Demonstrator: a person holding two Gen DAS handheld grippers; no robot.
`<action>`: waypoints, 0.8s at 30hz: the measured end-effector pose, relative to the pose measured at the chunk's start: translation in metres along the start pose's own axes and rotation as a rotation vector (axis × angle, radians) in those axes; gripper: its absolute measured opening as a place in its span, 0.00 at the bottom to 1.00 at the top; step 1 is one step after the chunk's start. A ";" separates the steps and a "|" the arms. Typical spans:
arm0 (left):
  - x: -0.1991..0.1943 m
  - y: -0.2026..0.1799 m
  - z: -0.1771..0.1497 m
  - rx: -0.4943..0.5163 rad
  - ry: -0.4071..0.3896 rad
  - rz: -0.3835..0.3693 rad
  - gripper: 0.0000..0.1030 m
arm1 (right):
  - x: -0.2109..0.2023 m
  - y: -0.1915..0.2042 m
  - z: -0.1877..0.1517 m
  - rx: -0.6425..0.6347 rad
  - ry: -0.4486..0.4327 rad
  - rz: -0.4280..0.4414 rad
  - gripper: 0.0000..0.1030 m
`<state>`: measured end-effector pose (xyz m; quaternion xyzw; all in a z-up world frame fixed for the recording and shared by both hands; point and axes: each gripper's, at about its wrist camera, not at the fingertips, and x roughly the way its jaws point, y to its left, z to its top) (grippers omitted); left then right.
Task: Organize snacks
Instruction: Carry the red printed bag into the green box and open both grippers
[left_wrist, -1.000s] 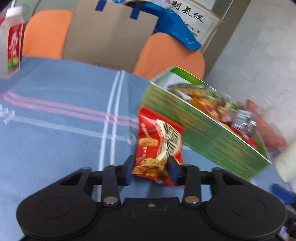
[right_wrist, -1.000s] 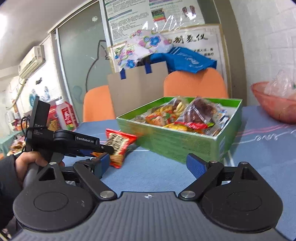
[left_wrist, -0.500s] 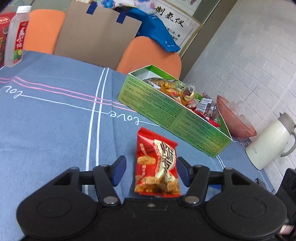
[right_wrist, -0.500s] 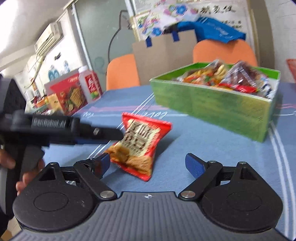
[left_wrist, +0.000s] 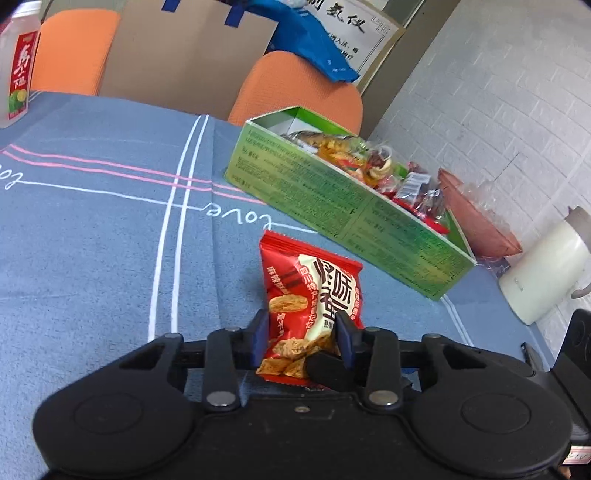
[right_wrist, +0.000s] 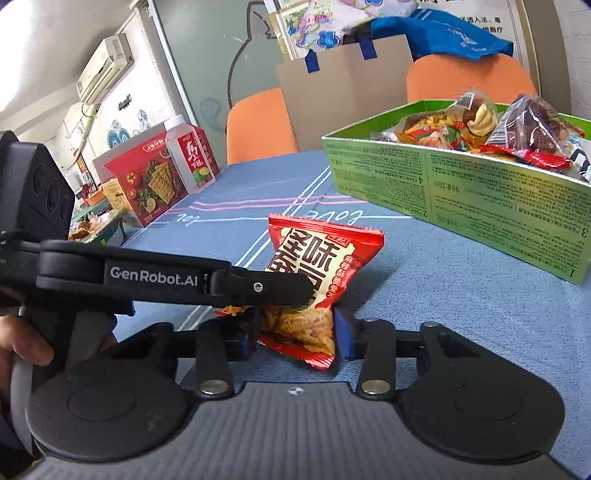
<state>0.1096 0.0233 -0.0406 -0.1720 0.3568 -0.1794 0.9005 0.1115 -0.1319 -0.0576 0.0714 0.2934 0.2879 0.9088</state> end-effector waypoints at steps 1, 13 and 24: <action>-0.003 -0.002 0.002 0.001 -0.009 -0.005 0.84 | -0.003 0.002 0.001 -0.011 -0.013 -0.006 0.65; -0.005 -0.041 0.085 0.099 -0.175 -0.054 0.84 | -0.015 -0.006 0.069 -0.076 -0.246 -0.065 0.64; 0.052 -0.051 0.149 0.122 -0.196 -0.076 0.84 | 0.016 -0.047 0.118 -0.094 -0.359 -0.129 0.62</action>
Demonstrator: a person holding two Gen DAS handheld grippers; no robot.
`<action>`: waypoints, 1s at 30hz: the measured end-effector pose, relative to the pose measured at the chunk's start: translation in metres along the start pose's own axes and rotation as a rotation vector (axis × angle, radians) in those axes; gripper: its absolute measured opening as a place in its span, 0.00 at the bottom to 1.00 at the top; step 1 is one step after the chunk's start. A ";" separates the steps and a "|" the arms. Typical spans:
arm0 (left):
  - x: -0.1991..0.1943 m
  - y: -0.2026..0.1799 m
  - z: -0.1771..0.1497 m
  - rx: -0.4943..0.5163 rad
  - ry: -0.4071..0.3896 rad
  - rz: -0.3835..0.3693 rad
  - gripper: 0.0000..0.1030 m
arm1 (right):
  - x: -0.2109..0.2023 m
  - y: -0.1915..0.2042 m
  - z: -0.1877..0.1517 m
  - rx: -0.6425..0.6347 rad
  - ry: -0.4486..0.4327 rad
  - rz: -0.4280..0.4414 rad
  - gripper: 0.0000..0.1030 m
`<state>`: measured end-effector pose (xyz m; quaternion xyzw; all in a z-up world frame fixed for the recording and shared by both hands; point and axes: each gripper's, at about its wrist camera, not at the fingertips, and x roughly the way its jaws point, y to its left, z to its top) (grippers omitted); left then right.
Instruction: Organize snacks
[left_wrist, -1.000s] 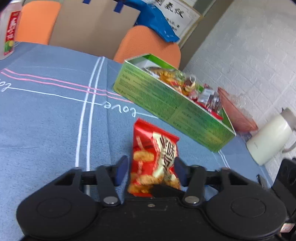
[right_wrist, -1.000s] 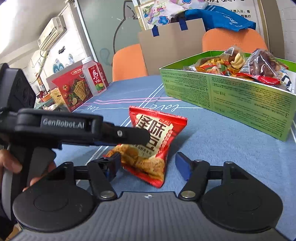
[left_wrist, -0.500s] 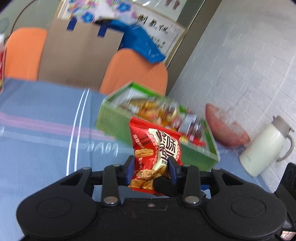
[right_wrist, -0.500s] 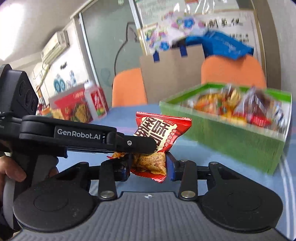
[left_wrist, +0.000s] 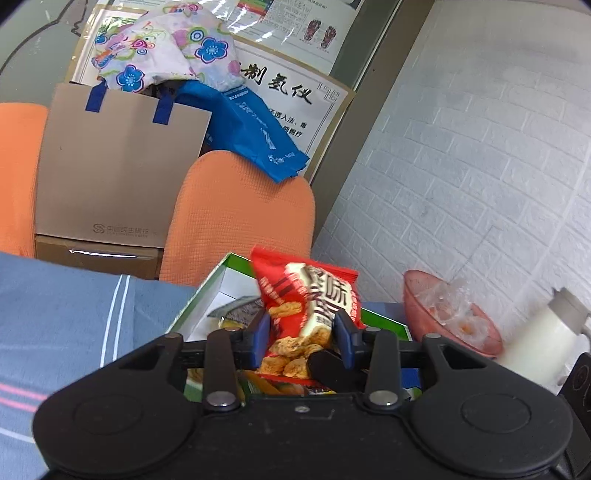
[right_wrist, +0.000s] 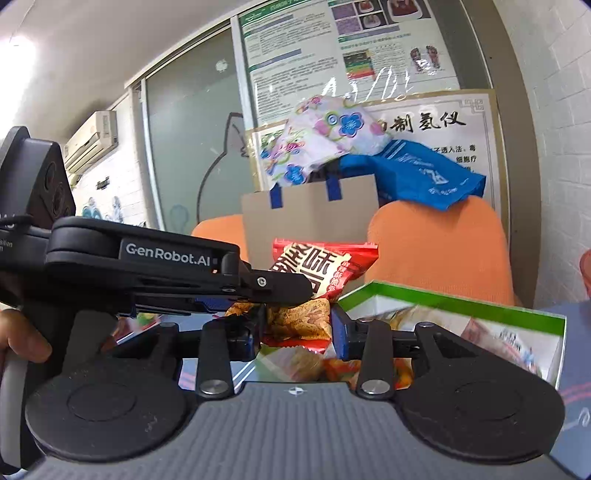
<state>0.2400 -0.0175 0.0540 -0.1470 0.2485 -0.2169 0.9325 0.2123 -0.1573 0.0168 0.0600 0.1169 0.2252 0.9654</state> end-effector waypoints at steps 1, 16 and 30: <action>0.006 0.001 0.001 0.006 0.004 0.007 0.84 | 0.006 -0.002 -0.001 -0.004 0.000 -0.007 0.62; -0.015 0.024 -0.030 -0.039 -0.010 0.100 1.00 | -0.003 0.013 -0.039 -0.172 0.006 -0.131 1.00; -0.118 -0.031 -0.081 -0.017 -0.029 0.167 1.00 | -0.119 0.038 -0.036 -0.082 0.055 -0.242 1.00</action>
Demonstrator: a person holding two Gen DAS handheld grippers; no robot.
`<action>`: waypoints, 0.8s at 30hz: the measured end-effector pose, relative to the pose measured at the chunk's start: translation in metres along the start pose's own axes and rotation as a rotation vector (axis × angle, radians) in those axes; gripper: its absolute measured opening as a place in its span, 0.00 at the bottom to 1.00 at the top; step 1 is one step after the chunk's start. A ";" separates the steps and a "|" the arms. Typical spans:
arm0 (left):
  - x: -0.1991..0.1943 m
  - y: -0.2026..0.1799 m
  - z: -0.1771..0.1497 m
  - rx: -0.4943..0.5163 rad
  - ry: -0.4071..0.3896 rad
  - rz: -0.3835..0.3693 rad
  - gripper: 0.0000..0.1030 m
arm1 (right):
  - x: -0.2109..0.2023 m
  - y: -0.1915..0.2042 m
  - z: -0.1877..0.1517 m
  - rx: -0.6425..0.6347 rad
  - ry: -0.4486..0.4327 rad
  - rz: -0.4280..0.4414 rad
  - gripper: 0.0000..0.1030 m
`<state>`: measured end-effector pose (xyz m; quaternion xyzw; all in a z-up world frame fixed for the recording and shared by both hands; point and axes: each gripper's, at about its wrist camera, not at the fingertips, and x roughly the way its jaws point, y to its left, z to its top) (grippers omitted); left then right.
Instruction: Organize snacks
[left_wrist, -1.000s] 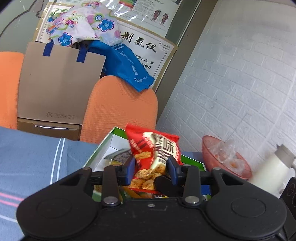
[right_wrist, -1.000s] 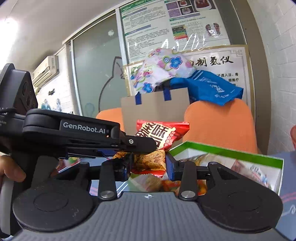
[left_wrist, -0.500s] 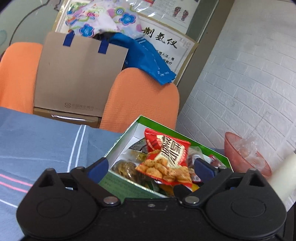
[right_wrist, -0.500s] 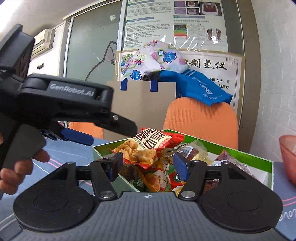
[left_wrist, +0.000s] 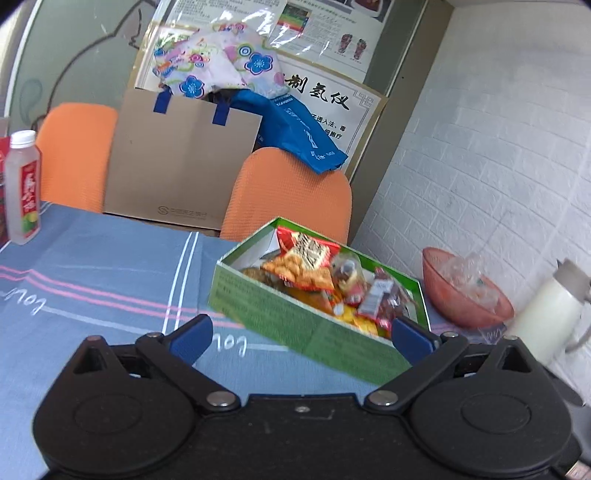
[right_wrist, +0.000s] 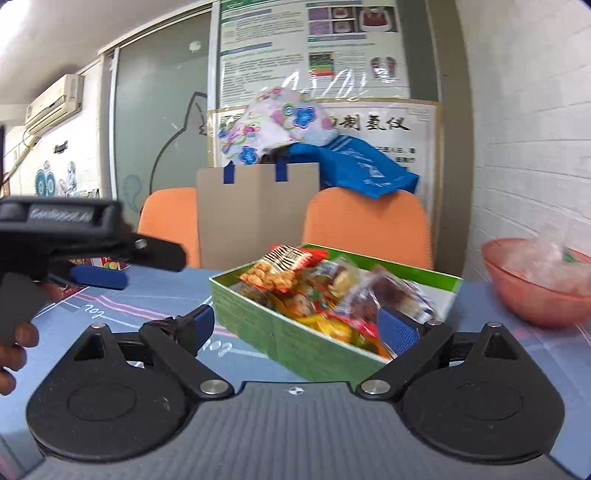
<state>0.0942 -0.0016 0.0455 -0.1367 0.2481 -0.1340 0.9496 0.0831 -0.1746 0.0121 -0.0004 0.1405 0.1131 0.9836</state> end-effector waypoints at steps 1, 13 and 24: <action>-0.005 -0.003 -0.006 0.012 0.003 0.008 1.00 | -0.007 0.000 -0.002 0.001 -0.003 -0.015 1.00; -0.034 -0.032 -0.079 0.102 0.066 0.099 1.00 | -0.044 -0.011 -0.039 0.057 0.035 -0.151 1.00; -0.046 -0.026 -0.092 0.116 0.046 0.160 1.00 | -0.051 -0.008 -0.050 0.083 0.050 -0.189 1.00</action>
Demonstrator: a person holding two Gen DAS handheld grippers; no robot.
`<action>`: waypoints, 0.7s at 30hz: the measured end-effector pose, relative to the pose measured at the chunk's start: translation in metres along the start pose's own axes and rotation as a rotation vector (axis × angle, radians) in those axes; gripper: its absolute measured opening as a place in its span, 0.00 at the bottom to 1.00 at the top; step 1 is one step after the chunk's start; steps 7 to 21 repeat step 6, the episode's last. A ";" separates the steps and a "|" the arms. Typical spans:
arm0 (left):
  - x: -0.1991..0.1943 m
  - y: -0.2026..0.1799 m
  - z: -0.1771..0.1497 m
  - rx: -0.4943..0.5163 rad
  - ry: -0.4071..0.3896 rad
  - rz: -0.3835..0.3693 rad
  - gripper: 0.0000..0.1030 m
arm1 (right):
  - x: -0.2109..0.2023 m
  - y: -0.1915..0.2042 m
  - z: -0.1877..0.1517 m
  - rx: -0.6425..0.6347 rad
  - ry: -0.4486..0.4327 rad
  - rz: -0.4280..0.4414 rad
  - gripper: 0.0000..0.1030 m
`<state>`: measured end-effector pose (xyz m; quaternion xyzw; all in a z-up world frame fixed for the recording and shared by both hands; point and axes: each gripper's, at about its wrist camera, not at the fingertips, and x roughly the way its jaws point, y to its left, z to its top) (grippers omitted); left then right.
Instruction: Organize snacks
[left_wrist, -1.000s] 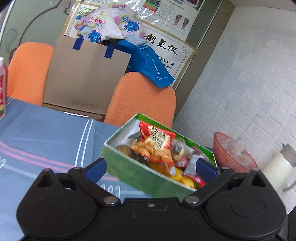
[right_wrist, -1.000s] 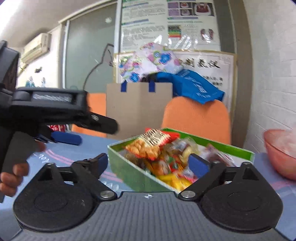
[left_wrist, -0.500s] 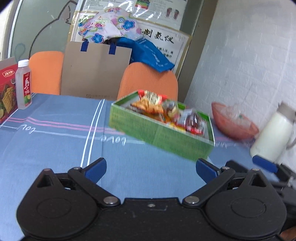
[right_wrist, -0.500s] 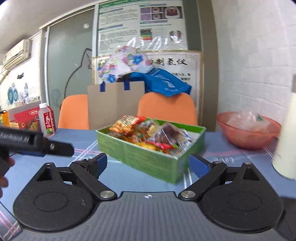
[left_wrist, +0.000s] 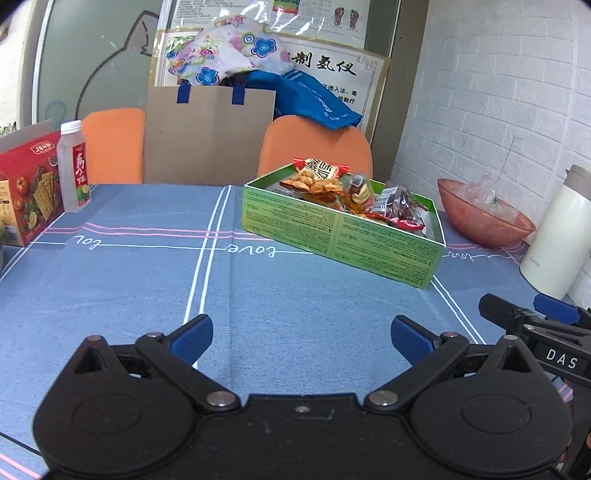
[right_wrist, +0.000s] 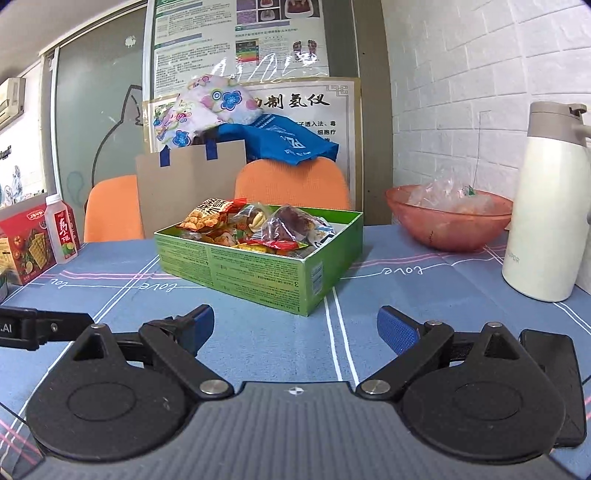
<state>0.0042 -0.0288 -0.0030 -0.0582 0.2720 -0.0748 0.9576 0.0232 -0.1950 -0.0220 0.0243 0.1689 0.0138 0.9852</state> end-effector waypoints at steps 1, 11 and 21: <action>-0.001 0.000 0.000 -0.001 -0.001 0.001 1.00 | 0.000 0.002 0.000 -0.005 -0.001 0.005 1.00; -0.003 0.001 -0.001 0.017 -0.008 0.026 1.00 | -0.002 0.007 0.000 -0.023 -0.005 0.026 1.00; -0.003 0.001 -0.001 0.017 -0.008 0.026 1.00 | -0.002 0.007 0.000 -0.023 -0.005 0.026 1.00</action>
